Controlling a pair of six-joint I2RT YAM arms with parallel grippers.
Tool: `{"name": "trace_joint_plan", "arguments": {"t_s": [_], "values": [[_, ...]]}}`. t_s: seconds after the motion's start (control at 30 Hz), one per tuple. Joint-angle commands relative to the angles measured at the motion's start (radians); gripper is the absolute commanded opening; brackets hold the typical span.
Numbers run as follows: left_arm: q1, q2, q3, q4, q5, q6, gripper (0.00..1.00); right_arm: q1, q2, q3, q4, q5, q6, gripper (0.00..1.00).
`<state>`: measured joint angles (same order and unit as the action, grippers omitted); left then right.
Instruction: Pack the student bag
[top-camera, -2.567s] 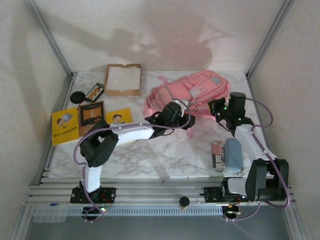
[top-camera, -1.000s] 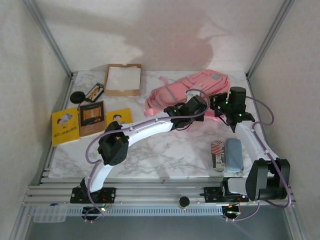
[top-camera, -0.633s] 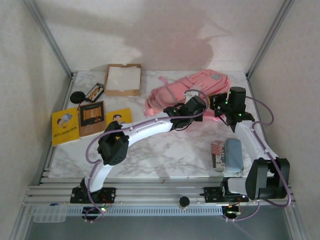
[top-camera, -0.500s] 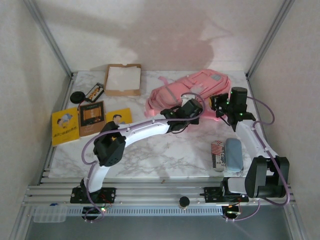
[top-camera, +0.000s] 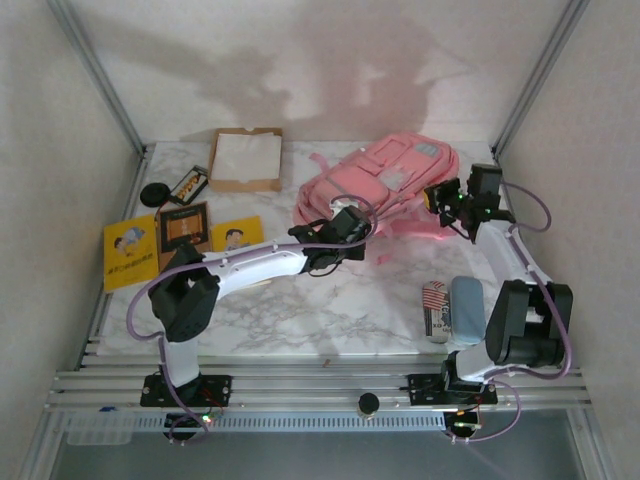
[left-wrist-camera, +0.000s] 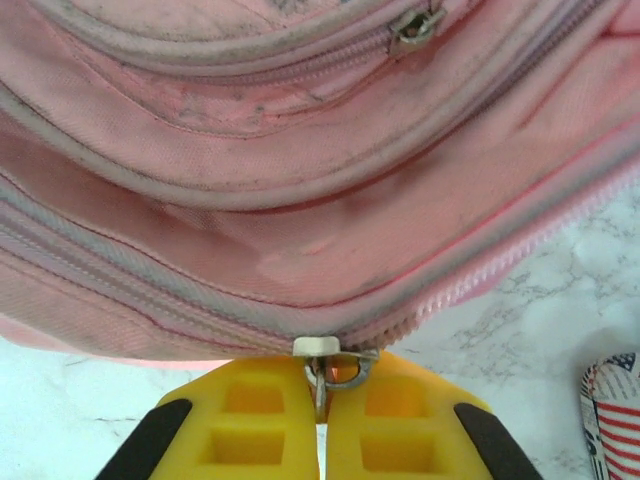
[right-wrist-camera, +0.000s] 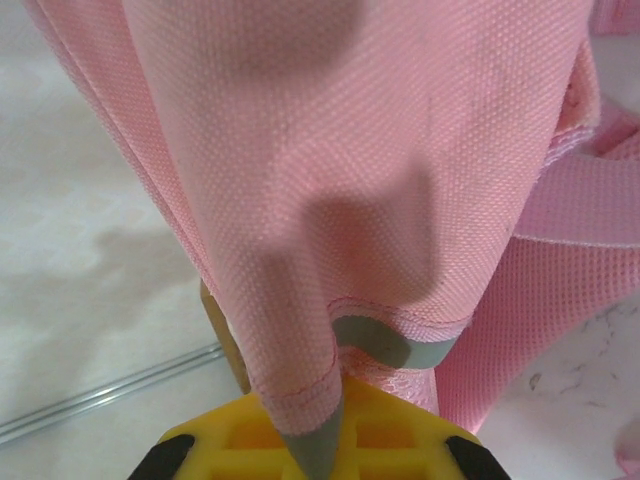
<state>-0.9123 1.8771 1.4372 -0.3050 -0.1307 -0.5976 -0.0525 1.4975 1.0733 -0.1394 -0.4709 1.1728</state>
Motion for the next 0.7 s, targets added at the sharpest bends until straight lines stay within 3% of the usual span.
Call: {"name": "trace_joint_plan", "arguments": {"t_s": [0.0, 0.13, 0.27, 0.33, 0.43, 0.53, 0.67], "values": [[0.007, -0.04, -0.016, 0.015, 0.068, 0.026, 0.0, -0.029, 0.032, 0.054, 0.085, 0.002, -0.079, 0.0], [0.004, 0.007, 0.053, 0.064, 0.098, 0.004, 0.0, 0.007, 0.015, 0.06, -0.035, 0.035, -0.196, 0.56], [0.009, 0.045, 0.079, 0.083, 0.076, -0.022, 0.0, -0.059, -0.087, -0.044, -0.129, 0.047, -0.251, 0.91], [0.009, 0.057, 0.097, 0.068, 0.076, -0.029, 0.0, -0.037, -0.142, -0.072, -0.188, 0.038, -0.279, 0.99], [0.003, 0.048, 0.091, 0.089, 0.077, -0.021, 0.0, 0.057, -0.203, -0.129, -0.226, 0.028, -0.254, 0.99], [0.002, 0.052, 0.089, 0.095, 0.098, -0.014, 0.0, 0.097, -0.265, -0.255, -0.125, -0.039, -0.118, 0.99], [0.001, 0.052, 0.081, 0.085, 0.105, -0.013, 0.0, 0.208, -0.249, -0.317, 0.01, -0.032, 0.03, 0.99]]}}
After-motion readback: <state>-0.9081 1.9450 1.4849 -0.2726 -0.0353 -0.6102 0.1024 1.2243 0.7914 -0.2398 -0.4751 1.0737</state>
